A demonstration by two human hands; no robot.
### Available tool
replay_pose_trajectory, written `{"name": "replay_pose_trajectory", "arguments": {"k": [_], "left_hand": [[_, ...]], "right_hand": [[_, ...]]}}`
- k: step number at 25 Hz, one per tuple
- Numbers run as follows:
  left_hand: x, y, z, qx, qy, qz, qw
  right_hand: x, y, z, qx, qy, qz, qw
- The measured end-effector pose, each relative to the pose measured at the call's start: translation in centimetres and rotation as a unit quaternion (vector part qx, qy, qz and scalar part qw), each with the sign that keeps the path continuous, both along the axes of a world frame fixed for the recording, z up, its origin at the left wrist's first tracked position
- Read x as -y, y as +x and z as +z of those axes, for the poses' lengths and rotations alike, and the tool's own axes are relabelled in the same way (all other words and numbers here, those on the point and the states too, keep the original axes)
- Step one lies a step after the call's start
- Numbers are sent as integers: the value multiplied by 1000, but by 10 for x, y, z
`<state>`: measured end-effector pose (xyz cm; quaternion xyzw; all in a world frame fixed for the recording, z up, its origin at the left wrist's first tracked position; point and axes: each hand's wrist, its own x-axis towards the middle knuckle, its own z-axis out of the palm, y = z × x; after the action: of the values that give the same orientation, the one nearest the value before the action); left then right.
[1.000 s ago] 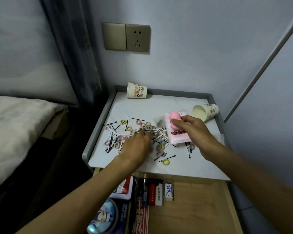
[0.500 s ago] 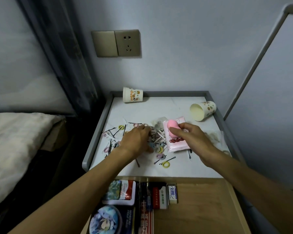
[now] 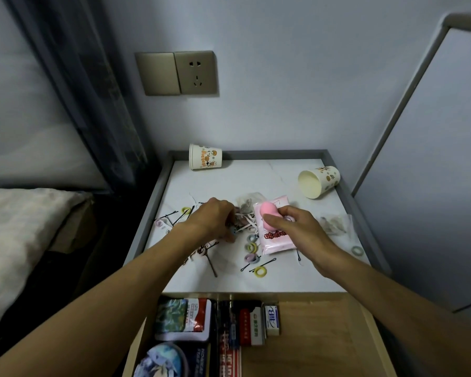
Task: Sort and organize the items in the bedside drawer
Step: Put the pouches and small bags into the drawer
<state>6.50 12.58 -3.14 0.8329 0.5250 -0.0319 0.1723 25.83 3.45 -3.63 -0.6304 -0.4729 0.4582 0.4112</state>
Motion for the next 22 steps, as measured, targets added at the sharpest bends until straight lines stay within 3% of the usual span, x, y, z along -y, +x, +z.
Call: {"name": "replay_pose_trajectory", "arguments": {"k": [4,7,12,18,22], "left_hand": [[3,6,5,-60,65,-29,996],[-2,7,6,-59,50,-36,996],[-19,4,1,0,-41,-13,999],[-23,3,-3,57,8,-4,998],[-18,-3,8,168,33,60,983]], "right_hand": [[-1,-3,1,6,-2,4,1000],[-2,-5,2,-5,1,6,1000],[-1,0,-2,-3,-11,5,1000],[-1,2,-4,-11,-8,2,1000],[2,-1,-2,-4,-6,-1,1000]]}}
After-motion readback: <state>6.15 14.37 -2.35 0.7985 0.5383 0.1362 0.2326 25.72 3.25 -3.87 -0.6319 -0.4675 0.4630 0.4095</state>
